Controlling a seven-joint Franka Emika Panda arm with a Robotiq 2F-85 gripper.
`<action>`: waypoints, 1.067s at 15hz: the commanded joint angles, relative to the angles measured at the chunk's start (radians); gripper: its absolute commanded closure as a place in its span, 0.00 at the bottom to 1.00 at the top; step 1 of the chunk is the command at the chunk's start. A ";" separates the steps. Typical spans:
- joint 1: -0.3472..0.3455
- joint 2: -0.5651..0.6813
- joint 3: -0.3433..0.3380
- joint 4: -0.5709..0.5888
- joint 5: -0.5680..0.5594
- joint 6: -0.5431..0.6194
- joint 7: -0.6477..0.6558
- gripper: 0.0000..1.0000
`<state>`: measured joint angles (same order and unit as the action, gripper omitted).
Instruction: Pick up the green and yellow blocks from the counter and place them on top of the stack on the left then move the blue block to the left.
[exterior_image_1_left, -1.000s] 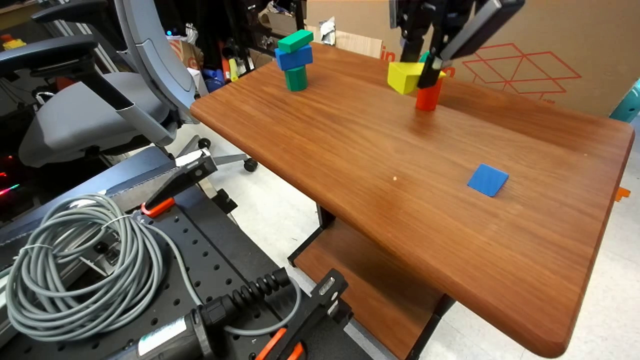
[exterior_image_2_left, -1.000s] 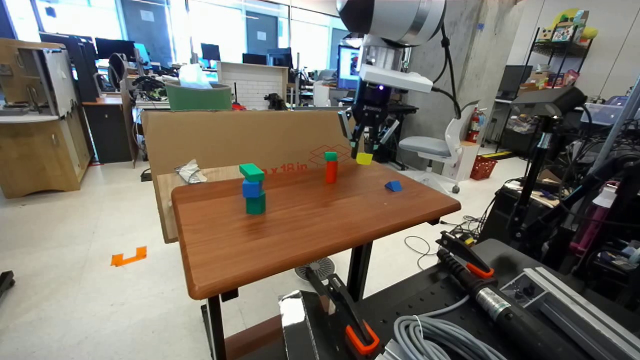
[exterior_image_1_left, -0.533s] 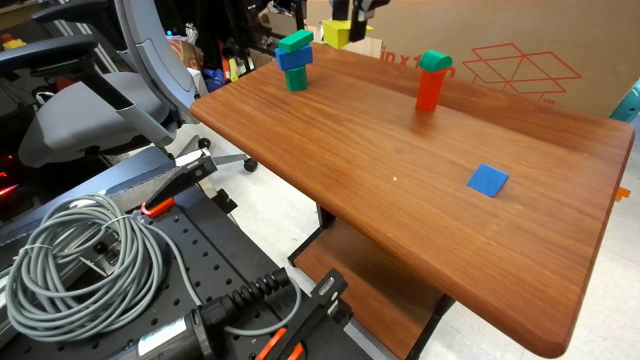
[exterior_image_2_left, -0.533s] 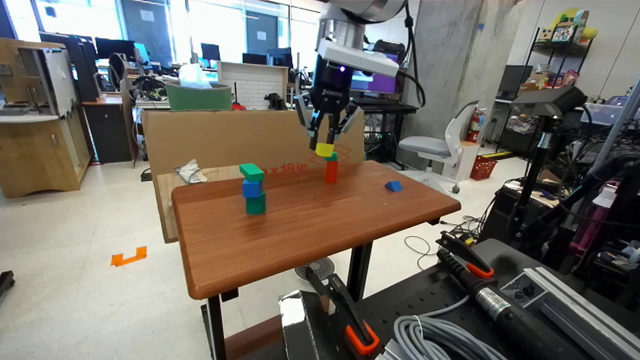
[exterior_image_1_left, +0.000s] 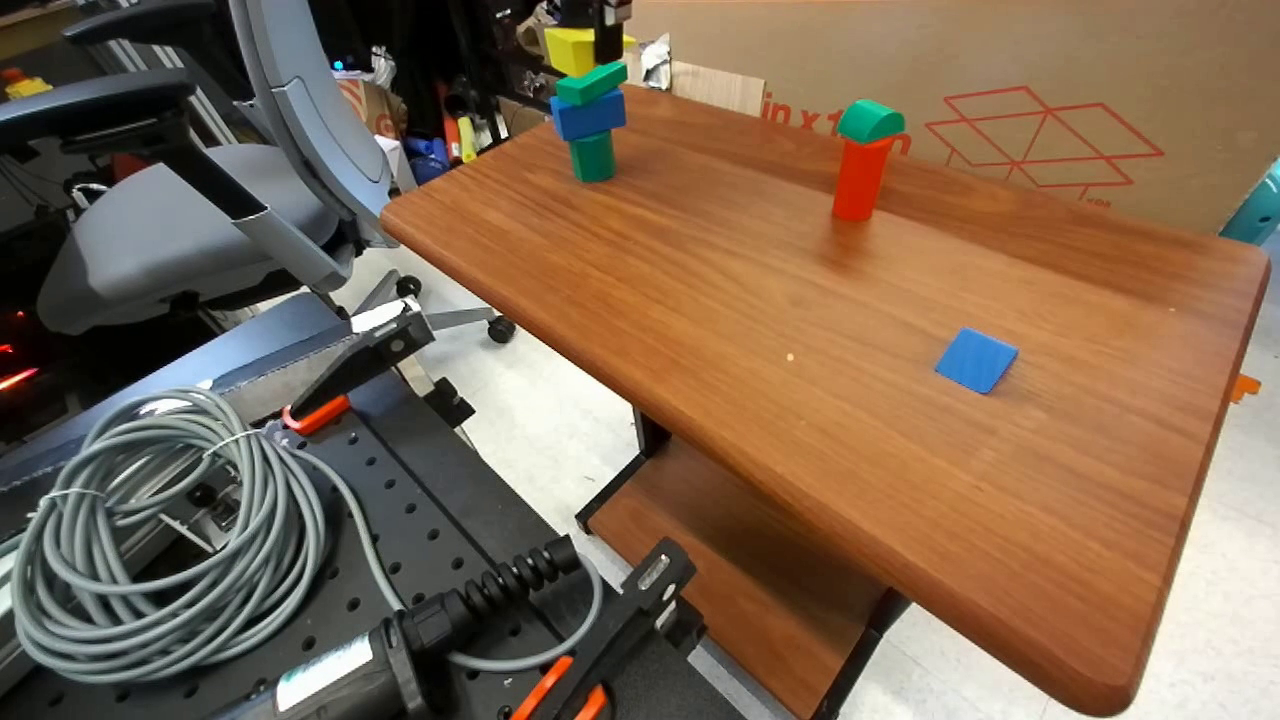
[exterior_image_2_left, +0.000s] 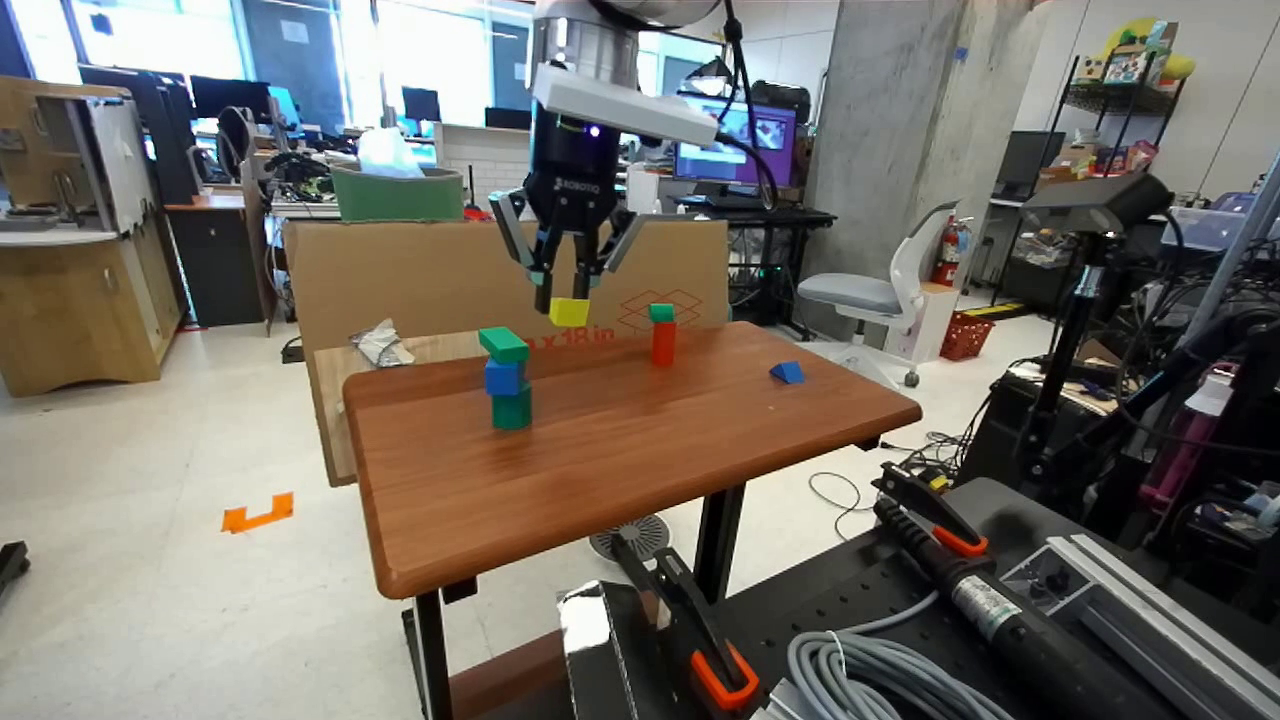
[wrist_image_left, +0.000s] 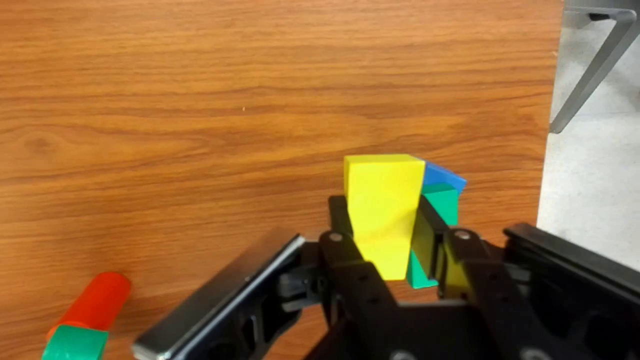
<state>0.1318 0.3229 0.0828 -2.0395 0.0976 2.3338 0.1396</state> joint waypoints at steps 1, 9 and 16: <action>0.031 0.053 0.002 0.079 -0.045 -0.037 0.049 0.92; 0.091 0.181 -0.011 0.228 -0.115 -0.071 0.142 0.92; 0.110 0.146 -0.010 0.195 -0.120 -0.059 0.168 0.19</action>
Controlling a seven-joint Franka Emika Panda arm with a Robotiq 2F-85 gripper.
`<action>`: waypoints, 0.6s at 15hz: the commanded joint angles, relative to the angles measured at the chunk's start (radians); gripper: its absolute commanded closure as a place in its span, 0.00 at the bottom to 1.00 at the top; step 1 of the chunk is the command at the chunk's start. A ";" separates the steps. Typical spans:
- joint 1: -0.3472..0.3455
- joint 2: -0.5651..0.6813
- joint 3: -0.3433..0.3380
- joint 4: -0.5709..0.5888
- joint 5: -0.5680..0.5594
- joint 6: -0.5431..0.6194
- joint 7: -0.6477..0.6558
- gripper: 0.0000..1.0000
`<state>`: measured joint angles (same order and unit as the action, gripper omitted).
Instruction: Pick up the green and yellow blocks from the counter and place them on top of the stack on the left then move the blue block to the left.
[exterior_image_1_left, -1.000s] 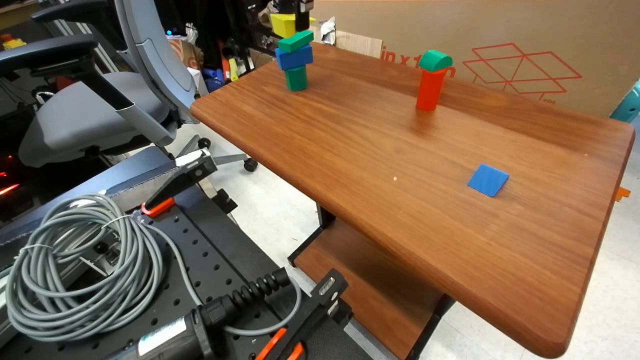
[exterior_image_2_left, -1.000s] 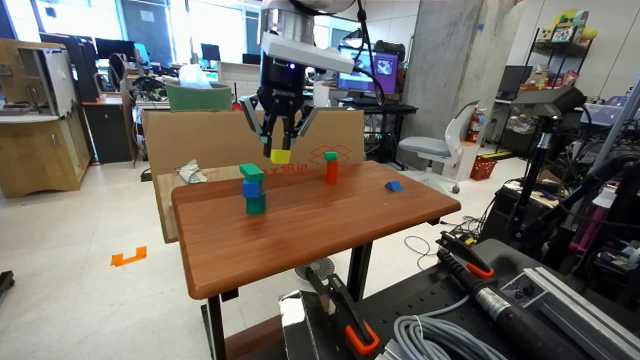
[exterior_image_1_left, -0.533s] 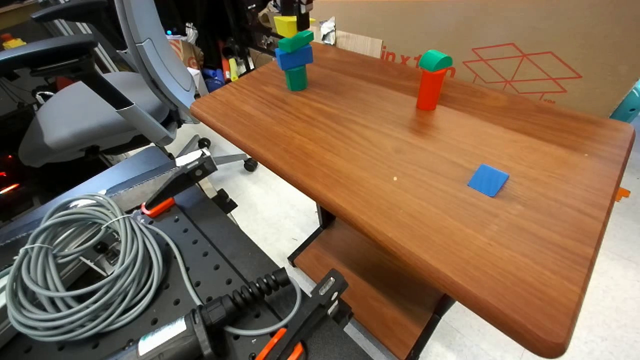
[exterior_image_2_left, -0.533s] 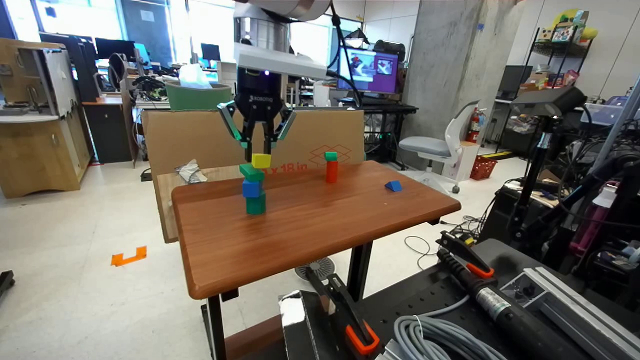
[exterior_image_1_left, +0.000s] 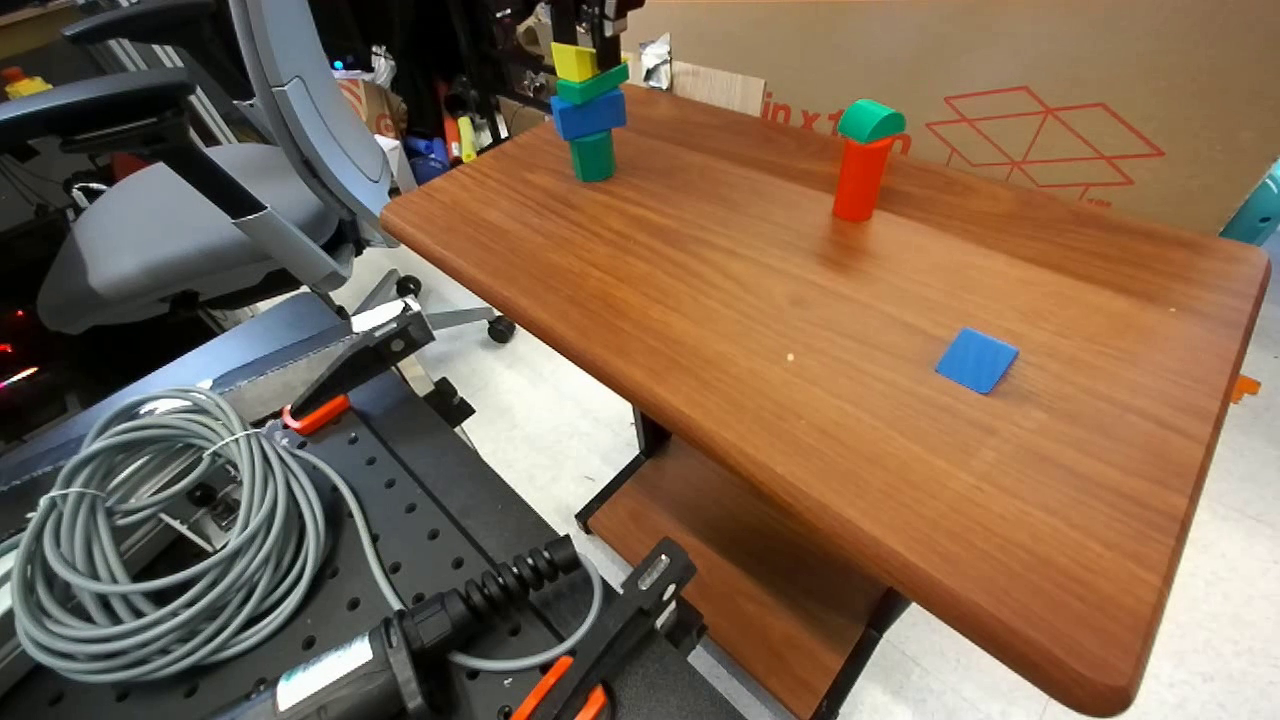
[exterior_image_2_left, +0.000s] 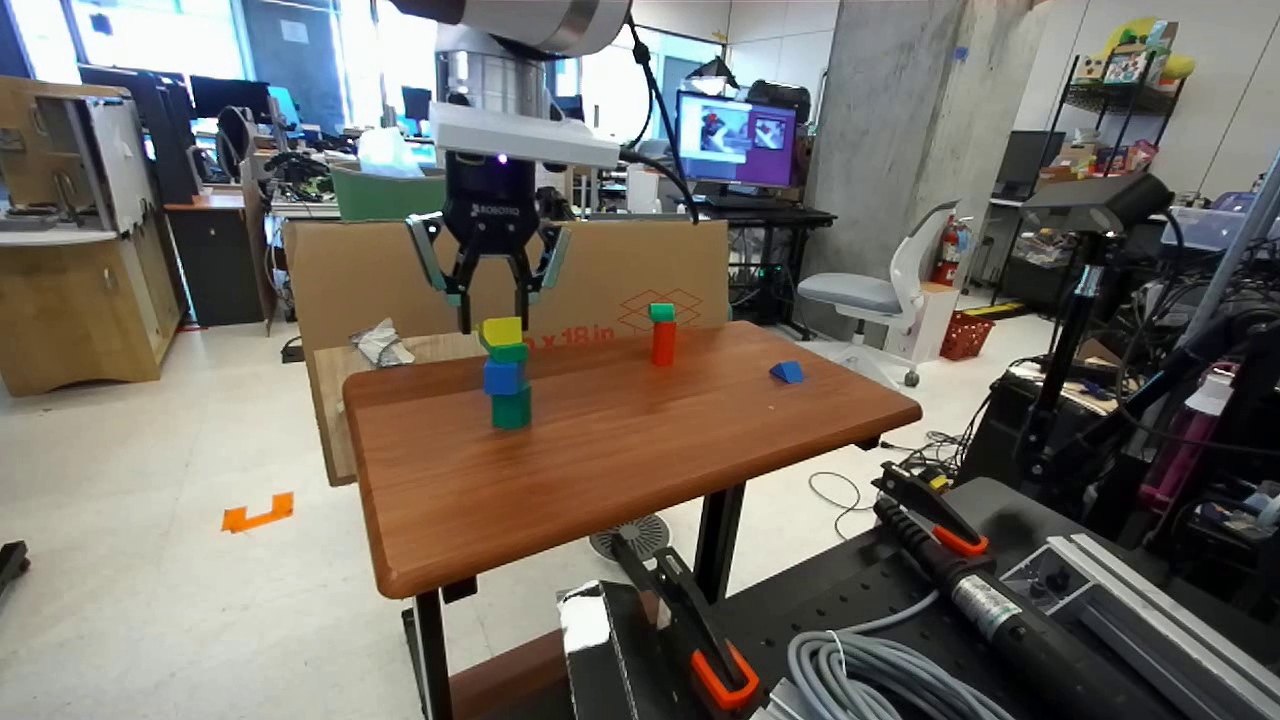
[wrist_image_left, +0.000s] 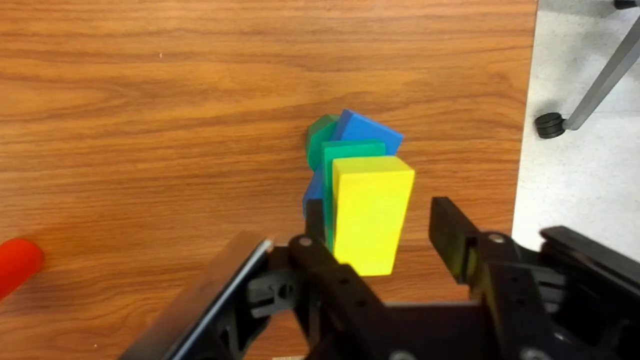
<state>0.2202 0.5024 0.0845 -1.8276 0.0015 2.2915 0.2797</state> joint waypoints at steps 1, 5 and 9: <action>0.021 -0.050 -0.010 -0.033 -0.021 -0.008 0.026 0.13; -0.003 -0.165 0.001 -0.140 0.008 0.027 0.004 0.00; -0.049 -0.324 0.000 -0.273 0.052 0.030 -0.019 0.00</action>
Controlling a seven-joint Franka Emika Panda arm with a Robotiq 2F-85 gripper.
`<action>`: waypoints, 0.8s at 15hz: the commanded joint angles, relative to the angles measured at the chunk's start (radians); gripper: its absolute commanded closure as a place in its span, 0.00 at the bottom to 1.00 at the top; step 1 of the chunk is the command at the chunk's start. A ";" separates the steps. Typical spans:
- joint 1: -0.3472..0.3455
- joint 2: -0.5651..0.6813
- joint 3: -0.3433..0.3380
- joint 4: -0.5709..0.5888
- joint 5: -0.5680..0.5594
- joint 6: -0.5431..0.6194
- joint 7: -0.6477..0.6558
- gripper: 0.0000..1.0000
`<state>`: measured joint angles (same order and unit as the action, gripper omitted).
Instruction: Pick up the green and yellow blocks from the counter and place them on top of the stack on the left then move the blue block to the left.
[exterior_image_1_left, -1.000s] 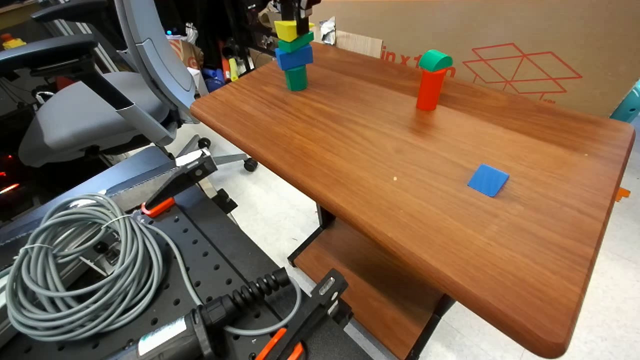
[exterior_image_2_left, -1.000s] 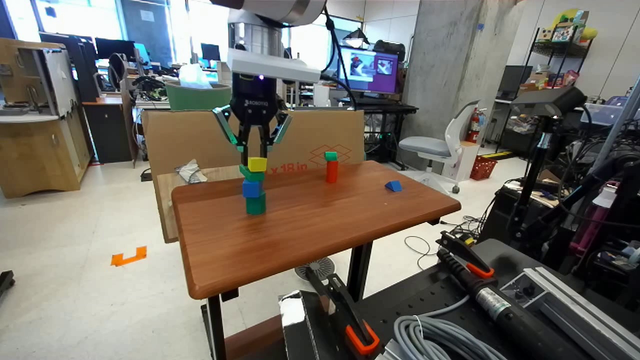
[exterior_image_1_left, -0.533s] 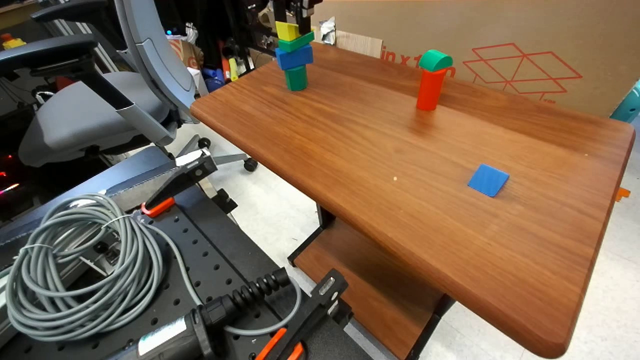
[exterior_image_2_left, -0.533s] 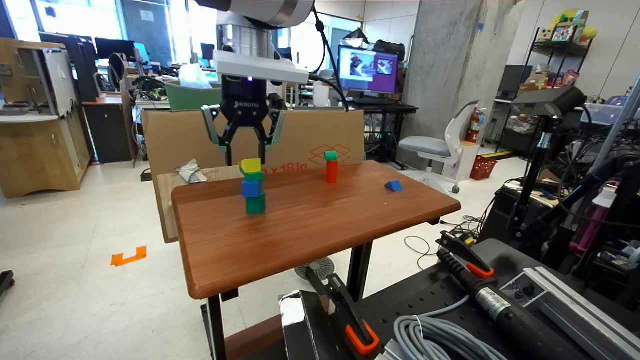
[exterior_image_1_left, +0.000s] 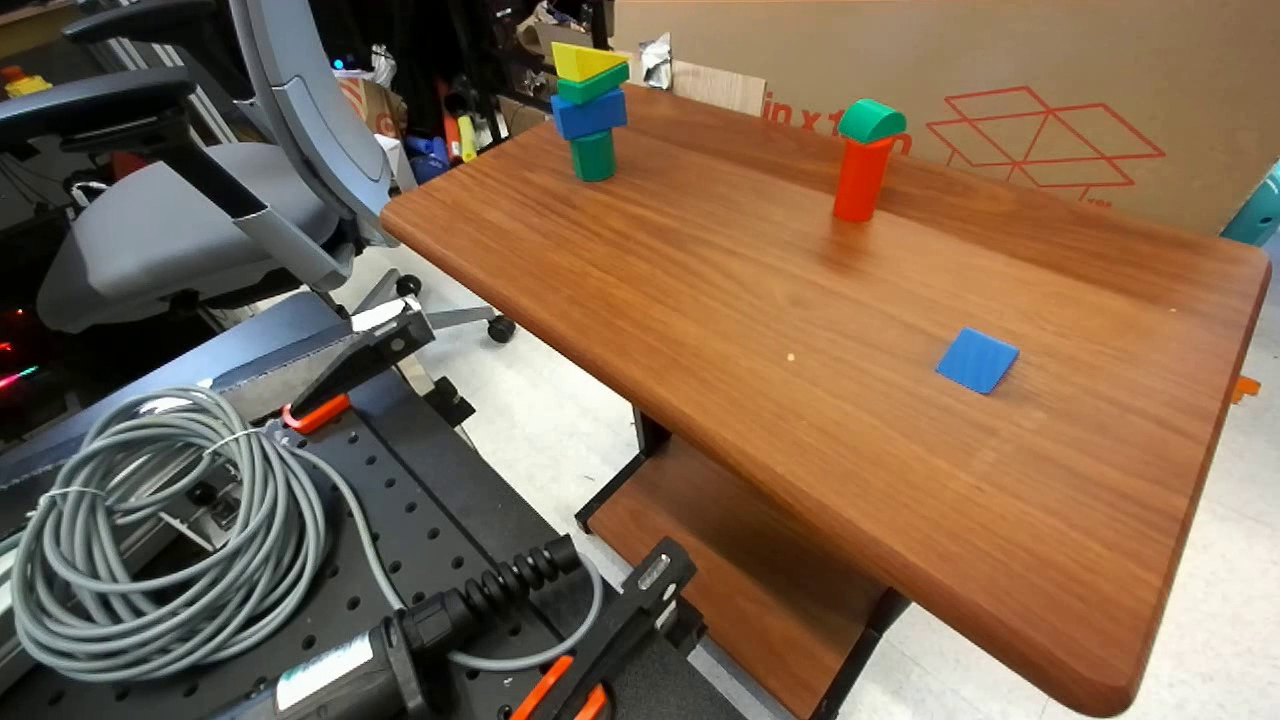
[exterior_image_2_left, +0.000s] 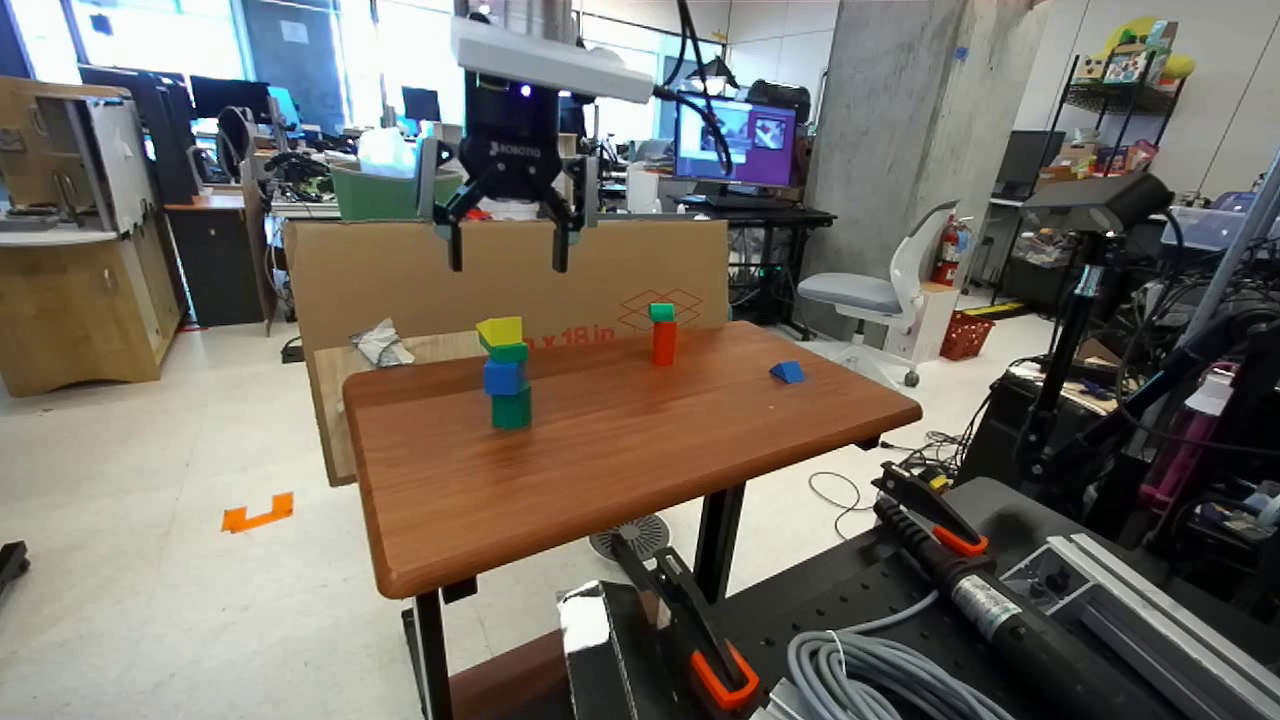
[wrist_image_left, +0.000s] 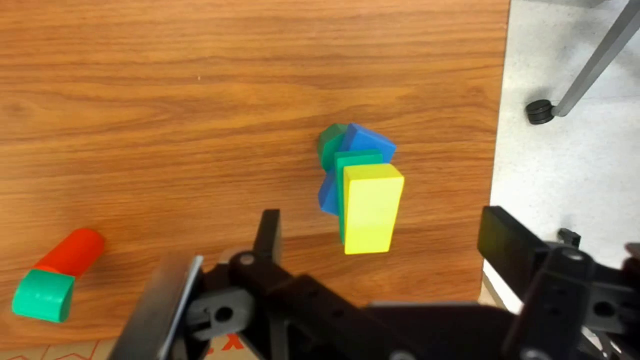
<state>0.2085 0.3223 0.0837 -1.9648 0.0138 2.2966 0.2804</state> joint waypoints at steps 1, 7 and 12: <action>-0.052 -0.179 -0.005 -0.165 0.048 0.026 -0.020 0.00; -0.169 -0.247 -0.071 -0.223 0.110 0.001 -0.073 0.00; -0.266 -0.160 -0.145 -0.173 0.170 -0.012 -0.135 0.00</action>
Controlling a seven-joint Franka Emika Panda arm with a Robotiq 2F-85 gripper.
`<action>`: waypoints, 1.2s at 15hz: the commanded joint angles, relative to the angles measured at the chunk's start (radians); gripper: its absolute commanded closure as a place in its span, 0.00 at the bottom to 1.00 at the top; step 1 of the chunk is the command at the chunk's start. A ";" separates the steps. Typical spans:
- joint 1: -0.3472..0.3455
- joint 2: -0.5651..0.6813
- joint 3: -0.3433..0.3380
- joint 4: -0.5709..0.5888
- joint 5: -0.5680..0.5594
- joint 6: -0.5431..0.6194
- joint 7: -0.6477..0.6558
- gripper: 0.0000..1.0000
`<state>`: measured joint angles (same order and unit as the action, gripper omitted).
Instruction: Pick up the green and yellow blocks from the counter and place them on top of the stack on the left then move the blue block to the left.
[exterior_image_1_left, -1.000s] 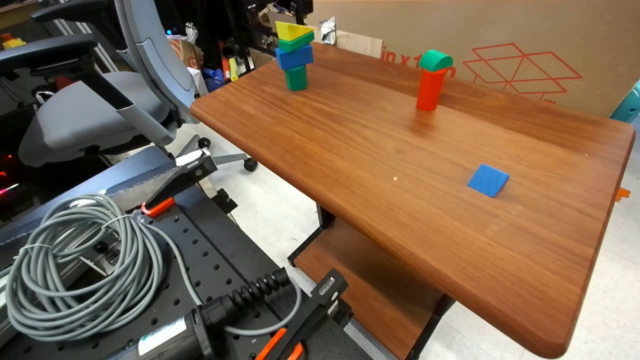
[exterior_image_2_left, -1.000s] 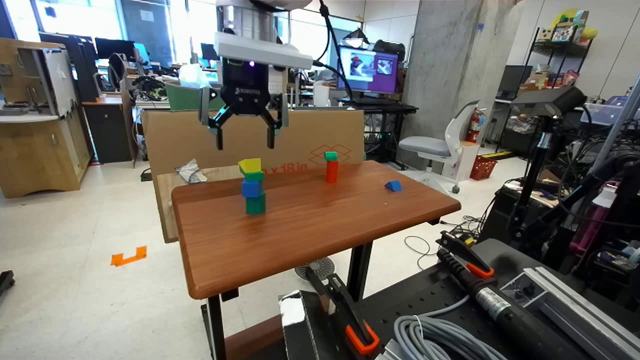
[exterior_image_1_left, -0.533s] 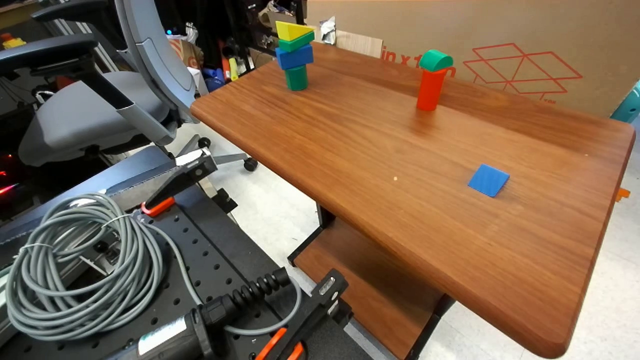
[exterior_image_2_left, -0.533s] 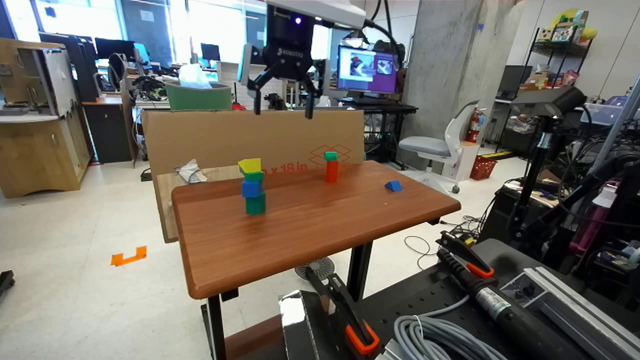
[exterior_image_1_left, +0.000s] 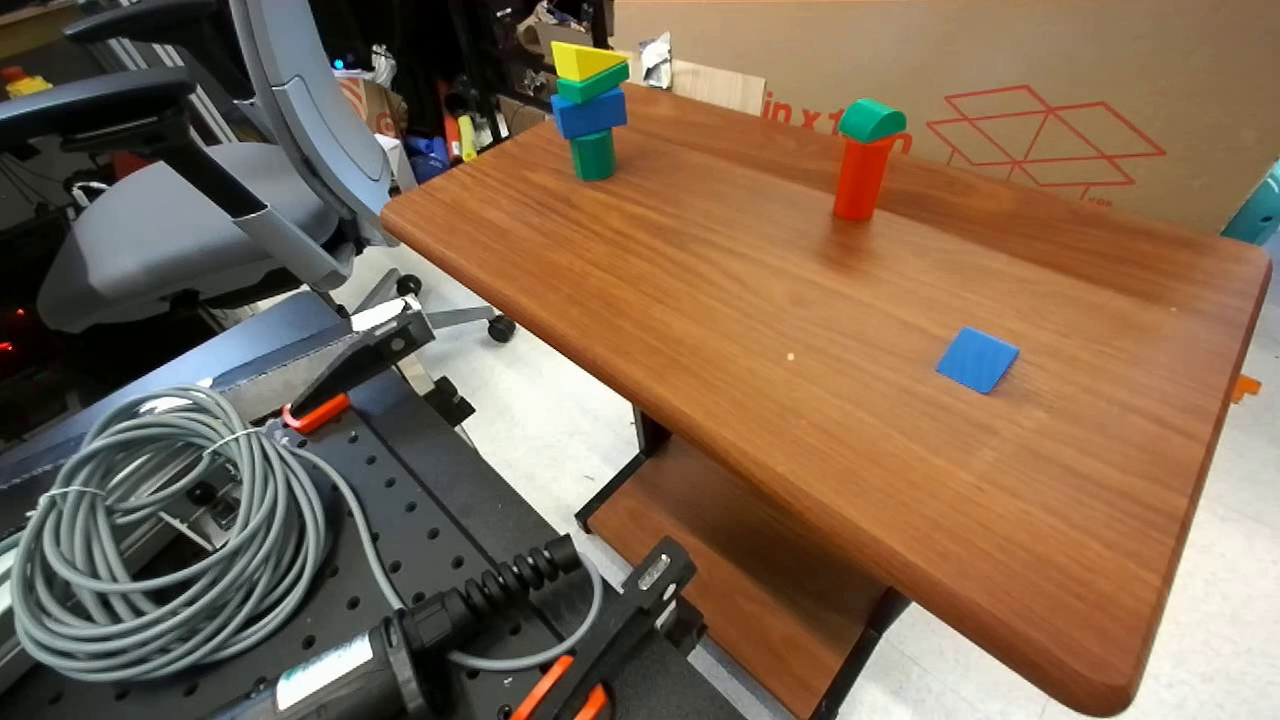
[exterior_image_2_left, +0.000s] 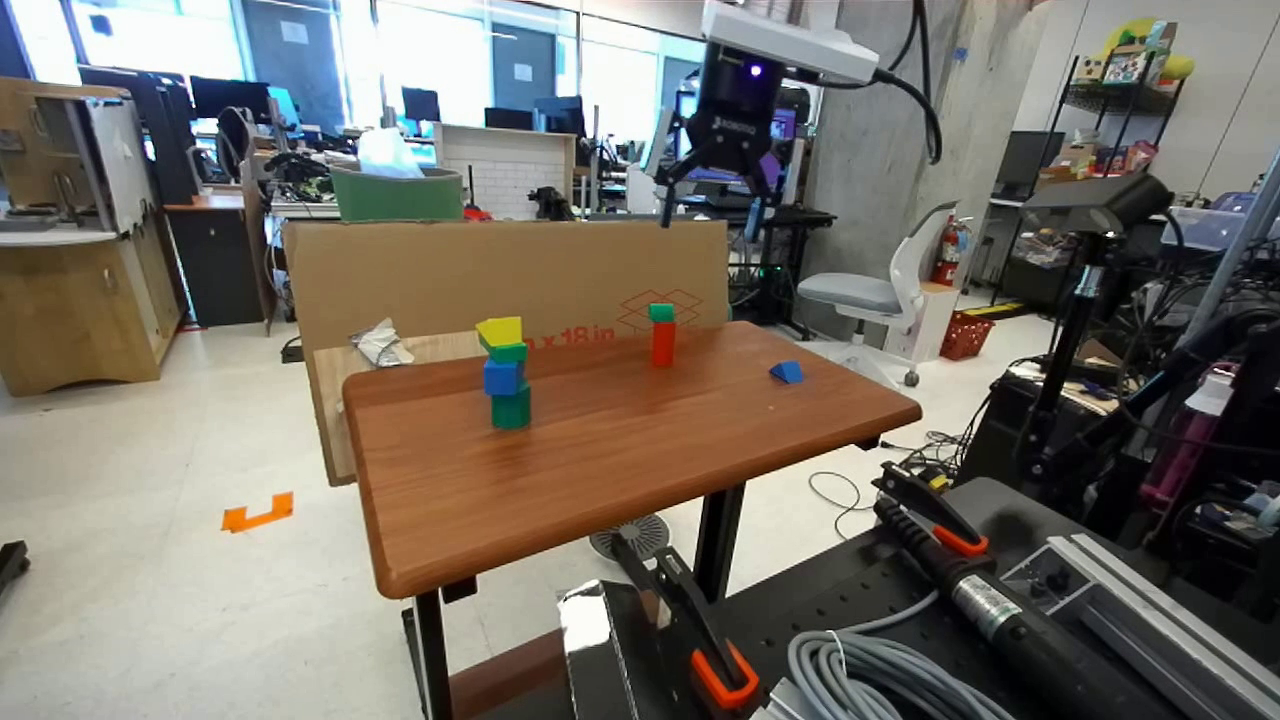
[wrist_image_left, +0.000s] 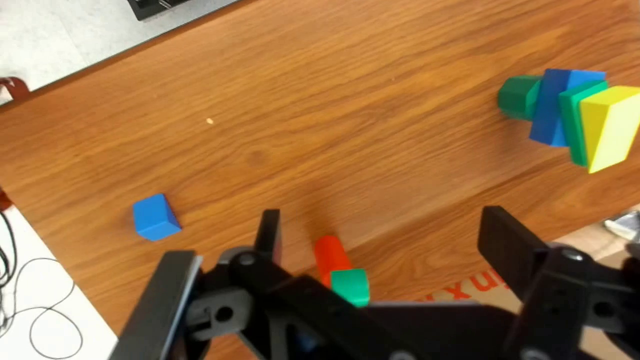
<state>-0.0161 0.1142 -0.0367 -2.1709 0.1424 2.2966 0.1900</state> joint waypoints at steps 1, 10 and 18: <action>-0.055 0.067 -0.035 0.042 0.045 -0.016 -0.051 0.00; -0.128 0.229 -0.101 0.128 -0.021 -0.041 -0.089 0.00; -0.131 0.420 -0.126 0.268 -0.175 -0.051 -0.170 0.00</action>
<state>-0.1423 0.4442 -0.1671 -1.9934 0.0208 2.2892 0.0630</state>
